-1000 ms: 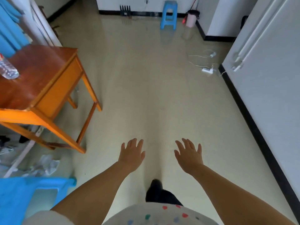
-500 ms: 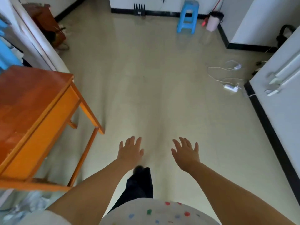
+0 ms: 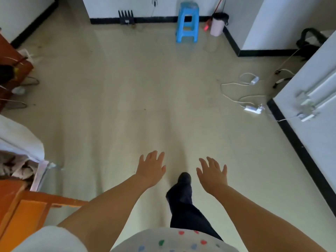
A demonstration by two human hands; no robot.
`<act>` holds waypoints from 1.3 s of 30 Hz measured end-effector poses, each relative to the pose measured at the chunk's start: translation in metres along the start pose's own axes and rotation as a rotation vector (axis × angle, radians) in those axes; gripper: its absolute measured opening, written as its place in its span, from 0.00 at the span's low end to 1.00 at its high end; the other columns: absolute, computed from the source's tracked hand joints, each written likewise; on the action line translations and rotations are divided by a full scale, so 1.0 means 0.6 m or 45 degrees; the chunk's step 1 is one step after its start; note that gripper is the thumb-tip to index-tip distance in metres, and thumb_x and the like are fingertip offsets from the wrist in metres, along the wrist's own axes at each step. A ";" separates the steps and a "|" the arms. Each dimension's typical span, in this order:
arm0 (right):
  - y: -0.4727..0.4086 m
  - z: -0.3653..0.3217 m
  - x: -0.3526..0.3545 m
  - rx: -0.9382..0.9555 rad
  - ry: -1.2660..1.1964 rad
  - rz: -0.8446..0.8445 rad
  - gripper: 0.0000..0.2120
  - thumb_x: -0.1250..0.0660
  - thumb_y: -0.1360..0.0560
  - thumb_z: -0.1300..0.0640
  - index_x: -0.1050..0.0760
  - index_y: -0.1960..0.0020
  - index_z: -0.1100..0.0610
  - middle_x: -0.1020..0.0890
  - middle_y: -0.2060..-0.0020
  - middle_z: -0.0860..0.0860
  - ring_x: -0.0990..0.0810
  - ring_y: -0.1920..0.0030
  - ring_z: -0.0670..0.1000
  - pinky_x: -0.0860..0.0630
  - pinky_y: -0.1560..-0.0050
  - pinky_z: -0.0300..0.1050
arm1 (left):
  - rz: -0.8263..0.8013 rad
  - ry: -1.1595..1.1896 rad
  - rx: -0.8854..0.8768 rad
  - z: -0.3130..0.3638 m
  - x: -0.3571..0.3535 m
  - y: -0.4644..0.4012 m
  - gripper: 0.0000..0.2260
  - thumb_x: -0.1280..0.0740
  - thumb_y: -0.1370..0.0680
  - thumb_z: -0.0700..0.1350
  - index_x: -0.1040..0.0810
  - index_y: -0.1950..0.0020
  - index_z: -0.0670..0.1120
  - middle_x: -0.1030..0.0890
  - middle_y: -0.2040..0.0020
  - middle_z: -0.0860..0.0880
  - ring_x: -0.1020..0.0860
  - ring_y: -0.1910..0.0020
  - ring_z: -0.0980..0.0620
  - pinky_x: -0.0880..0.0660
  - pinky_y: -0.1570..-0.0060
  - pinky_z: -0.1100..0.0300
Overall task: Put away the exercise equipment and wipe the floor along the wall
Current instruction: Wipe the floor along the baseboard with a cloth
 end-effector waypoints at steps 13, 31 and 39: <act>-0.550 -0.027 0.312 0.125 0.126 -0.018 0.23 0.56 0.18 0.47 0.50 0.24 0.49 0.48 0.23 0.51 0.51 0.23 0.52 0.54 0.26 0.61 | 0.081 0.072 0.147 -0.096 0.259 -0.532 0.24 0.51 0.17 0.53 0.50 0.22 0.49 0.43 0.24 0.46 0.41 0.26 0.48 0.46 0.27 0.48; -1.229 -0.150 0.664 -0.029 -0.066 0.077 0.23 0.54 0.17 0.47 0.49 0.24 0.49 0.47 0.23 0.51 0.48 0.24 0.52 0.53 0.26 0.61 | 0.084 -0.104 -0.059 -0.282 0.616 -1.274 0.24 0.50 0.18 0.53 0.47 0.23 0.48 0.39 0.26 0.45 0.36 0.29 0.47 0.43 0.30 0.48; -1.544 -0.060 0.797 -0.055 -0.013 0.077 0.23 0.54 0.18 0.47 0.48 0.24 0.49 0.47 0.23 0.51 0.48 0.24 0.51 0.53 0.27 0.62 | 0.032 -0.090 -0.097 -0.243 0.710 -1.604 0.24 0.49 0.18 0.53 0.47 0.24 0.48 0.40 0.26 0.45 0.37 0.29 0.47 0.44 0.29 0.47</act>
Point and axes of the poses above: each hand's wrist, its own y-axis away from the middle knuckle, its own x-axis out of the back of the hand, z = x × y, the point moved 7 cm from there along -y, towards the middle knuckle
